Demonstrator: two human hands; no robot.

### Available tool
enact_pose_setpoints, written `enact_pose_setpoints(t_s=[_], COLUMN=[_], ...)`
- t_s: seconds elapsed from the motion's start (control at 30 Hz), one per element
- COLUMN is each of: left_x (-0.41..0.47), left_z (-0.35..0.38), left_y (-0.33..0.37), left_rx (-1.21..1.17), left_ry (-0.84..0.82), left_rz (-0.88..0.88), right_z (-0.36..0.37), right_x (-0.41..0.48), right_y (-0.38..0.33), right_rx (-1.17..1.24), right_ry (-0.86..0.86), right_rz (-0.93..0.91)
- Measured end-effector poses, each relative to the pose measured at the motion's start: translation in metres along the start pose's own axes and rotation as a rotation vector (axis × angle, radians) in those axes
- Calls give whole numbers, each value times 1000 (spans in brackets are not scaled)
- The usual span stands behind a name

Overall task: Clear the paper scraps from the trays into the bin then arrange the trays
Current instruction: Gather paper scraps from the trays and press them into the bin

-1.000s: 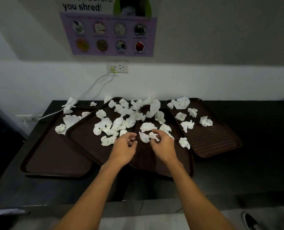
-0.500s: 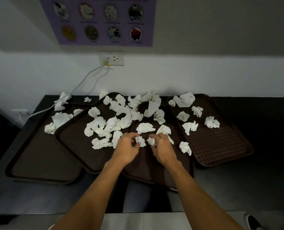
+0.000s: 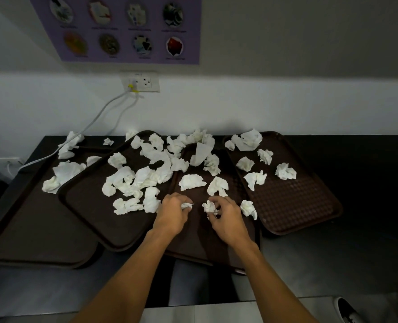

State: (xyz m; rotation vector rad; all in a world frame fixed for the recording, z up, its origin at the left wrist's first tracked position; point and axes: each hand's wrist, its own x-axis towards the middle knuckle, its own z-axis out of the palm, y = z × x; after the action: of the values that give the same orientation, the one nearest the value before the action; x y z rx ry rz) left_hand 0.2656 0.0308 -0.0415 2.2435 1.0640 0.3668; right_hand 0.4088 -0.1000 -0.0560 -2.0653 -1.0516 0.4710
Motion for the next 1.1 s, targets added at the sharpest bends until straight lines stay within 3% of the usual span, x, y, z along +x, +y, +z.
enact_pose_setpoints(t_s=[0.4,1.1], left_x=[-63,-288], left_z=[-51,-193], left_y=[-22,-201], left_rx=[-263,-234], left_ry=[262,522], left_rz=[-78,-298], right_z=[35,225], right_x=[-30,-179], right_y=[-71,-248], right_rx=[54,207], right_ry=[27,-254], right_rz=[-98,-277])
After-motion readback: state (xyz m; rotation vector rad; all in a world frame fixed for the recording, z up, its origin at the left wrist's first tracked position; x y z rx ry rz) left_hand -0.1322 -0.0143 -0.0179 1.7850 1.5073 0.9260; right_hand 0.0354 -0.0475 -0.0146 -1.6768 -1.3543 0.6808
